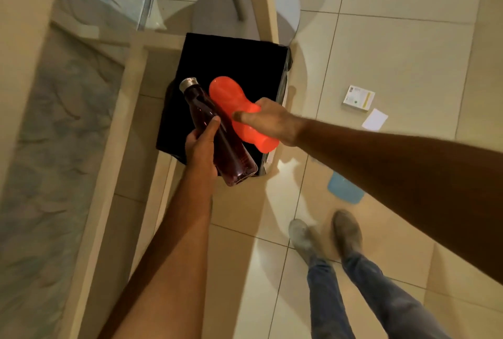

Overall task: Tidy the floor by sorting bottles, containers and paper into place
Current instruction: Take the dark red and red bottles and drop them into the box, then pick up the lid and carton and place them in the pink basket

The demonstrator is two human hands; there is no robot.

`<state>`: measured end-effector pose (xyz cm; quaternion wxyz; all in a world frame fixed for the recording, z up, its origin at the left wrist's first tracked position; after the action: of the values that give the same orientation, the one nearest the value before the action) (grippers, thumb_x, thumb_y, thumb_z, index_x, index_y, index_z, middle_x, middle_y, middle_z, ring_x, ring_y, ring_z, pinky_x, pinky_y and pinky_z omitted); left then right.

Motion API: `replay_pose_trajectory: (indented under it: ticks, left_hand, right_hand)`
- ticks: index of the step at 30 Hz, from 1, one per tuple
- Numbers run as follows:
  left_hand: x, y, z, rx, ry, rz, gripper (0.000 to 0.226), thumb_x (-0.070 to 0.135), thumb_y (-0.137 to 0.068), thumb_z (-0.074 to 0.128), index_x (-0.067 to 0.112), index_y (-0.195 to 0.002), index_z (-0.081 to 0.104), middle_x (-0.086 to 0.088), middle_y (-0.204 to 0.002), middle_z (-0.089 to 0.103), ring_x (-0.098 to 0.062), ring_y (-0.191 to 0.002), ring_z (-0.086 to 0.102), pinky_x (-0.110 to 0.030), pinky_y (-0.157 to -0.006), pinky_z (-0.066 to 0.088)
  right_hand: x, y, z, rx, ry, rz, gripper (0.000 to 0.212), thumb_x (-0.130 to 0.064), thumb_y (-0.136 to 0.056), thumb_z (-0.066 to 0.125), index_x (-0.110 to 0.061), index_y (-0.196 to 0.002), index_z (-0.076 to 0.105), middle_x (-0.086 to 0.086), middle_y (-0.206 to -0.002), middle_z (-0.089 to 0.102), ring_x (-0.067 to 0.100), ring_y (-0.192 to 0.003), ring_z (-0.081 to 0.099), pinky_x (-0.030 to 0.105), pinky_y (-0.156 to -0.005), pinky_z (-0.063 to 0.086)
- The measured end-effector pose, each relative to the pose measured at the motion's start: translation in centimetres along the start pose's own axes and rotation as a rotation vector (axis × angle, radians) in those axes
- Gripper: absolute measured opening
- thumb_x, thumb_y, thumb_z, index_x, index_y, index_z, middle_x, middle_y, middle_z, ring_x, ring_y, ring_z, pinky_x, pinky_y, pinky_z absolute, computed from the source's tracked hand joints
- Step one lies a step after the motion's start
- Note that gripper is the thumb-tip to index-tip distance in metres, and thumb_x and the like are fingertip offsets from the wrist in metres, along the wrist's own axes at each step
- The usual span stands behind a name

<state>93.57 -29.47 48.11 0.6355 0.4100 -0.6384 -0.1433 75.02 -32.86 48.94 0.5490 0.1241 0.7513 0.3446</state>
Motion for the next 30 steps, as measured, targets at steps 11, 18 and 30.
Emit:
replay_pose_trajectory:
  ticks: [11,18,30]
  left_hand:
    - [-0.4,-1.1,-0.3,0.099,-0.378,0.317,0.065,0.03,-0.097,0.068,0.018,-0.154,0.04,-0.004,-0.154,0.047,-0.016,-0.133,0.051,-0.018,-0.089,0.045]
    - [-4.7,4.5,4.1,0.006,-0.494,0.414,0.051,0.036,-0.098,0.063,0.028,-0.147,0.05,0.008,-0.146,0.053,-0.008,-0.129,0.053,-0.016,-0.086,0.049]
    - [-20.3,11.1,12.0,-0.293,-0.834,0.324,0.05,0.039,-0.094,0.065,0.03,-0.142,0.054,0.004,-0.144,0.056,-0.015,-0.127,0.056,-0.038,-0.103,0.052]
  right_hand:
    - [2.7,-1.7,0.8,0.057,-0.046,-0.101,0.062,-0.03,-0.098,0.069,-0.016,-0.153,0.043,0.009,-0.14,0.058,0.025,-0.125,0.059,0.029,-0.101,0.049]
    - [9.9,3.6,-1.2,0.325,0.044,-0.096,0.048,-0.03,-0.098,0.067,-0.015,-0.142,0.057,0.01,-0.146,0.056,0.026,-0.13,0.057,0.033,-0.107,0.046]
    - [30.2,17.9,-3.8,0.45,-0.022,0.378,0.047,-0.028,-0.099,0.066,-0.016,-0.143,0.055,0.01,-0.146,0.054,0.026,-0.119,0.061,0.037,-0.103,0.049]
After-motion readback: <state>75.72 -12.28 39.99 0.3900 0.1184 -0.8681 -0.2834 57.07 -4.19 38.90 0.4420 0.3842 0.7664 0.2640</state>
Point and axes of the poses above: each hand's wrist, its own y-axis away from the middle knuckle, its own z-axis out of the palm, x = y × z, the point moved 4 cm from there along -y, towards the middle knuckle
